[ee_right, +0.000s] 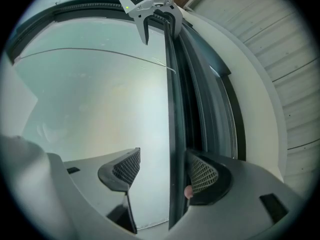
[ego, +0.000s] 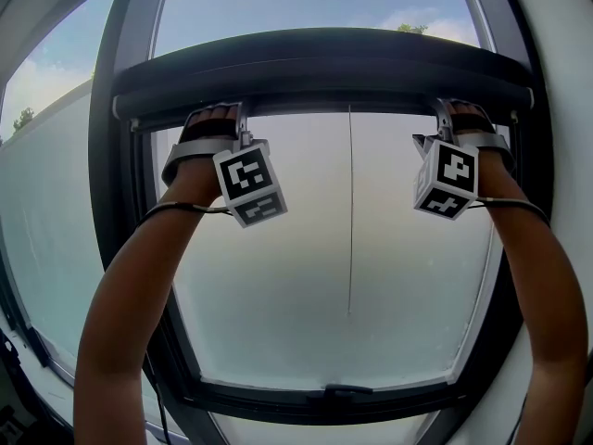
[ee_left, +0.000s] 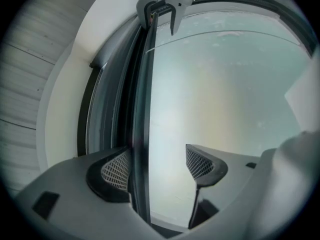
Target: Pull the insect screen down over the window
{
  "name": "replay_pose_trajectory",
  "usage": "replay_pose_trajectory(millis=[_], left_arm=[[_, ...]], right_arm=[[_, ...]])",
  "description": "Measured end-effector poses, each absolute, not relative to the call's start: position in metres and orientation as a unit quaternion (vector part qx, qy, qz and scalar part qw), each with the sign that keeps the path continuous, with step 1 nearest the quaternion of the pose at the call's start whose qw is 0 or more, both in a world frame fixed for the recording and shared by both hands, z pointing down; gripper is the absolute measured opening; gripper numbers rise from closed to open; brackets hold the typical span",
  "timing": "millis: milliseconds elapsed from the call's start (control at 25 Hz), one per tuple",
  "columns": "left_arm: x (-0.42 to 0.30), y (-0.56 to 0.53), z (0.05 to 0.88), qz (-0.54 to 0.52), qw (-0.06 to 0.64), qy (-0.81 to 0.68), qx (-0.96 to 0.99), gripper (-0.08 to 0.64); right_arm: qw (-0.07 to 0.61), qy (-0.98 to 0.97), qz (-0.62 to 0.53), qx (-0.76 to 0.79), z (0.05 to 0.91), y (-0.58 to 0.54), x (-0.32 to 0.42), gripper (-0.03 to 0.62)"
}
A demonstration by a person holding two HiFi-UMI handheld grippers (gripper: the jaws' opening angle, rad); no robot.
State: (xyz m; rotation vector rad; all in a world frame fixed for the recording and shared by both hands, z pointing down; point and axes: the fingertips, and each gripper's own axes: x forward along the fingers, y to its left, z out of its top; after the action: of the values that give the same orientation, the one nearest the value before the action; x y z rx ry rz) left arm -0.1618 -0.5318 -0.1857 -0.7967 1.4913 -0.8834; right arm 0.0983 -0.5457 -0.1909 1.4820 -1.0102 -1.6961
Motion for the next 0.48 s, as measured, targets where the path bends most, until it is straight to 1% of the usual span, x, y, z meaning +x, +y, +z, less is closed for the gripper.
replay_pose_trajectory(millis=[240, 480], left_arm=[[-0.1625, -0.5322, -0.1848, -0.382, 0.586, 0.633, -0.332, 0.318], [-0.1626, -0.5326, -0.1785, -0.392, 0.577, 0.631, -0.339, 0.318]], right_arm=[[0.336, -0.369, -0.652, 0.571, -0.1909, -0.5478, 0.0992, 0.272], [0.352, -0.379, -0.642, 0.566, -0.1828, -0.5472, 0.1005, 0.272]])
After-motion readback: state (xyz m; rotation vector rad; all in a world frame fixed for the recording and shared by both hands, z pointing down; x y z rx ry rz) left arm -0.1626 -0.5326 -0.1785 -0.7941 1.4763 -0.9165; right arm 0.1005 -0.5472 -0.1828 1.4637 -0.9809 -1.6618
